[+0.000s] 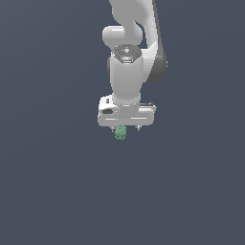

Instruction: Pick up the object and move it to a goal position.

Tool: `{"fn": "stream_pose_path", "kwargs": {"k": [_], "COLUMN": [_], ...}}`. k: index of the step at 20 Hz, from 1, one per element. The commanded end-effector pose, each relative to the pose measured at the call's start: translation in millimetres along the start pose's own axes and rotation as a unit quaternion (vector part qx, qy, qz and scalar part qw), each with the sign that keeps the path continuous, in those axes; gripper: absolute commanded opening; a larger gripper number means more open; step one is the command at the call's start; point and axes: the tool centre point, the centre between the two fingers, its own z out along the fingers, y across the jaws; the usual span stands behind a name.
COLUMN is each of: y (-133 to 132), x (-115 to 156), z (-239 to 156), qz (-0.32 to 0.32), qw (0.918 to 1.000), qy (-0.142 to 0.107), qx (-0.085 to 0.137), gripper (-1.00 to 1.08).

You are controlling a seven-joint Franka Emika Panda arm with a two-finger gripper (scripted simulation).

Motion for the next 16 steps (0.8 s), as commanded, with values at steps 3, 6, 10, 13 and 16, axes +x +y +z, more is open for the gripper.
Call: {"fn": "stream_pose_path", "kwargs": {"k": [3, 6, 10, 13, 16], "y": [3, 16, 31, 29, 30], "x": [1, 3, 5, 5, 6], "z": [-1, -5, -8, -8, -8], "qz": [0.000, 0.000, 0.000, 0.000, 0.000], "qw": [1.0000, 0.9999, 0.9998, 0.9998, 0.9998], "qy": [0.001, 0.007, 0.013, 0.012, 0.013], "qx": [-0.001, -0.008, -0.015, -0.015, -0.015], "gripper": [1.00, 1.00, 1.00, 1.00, 1.00]}}
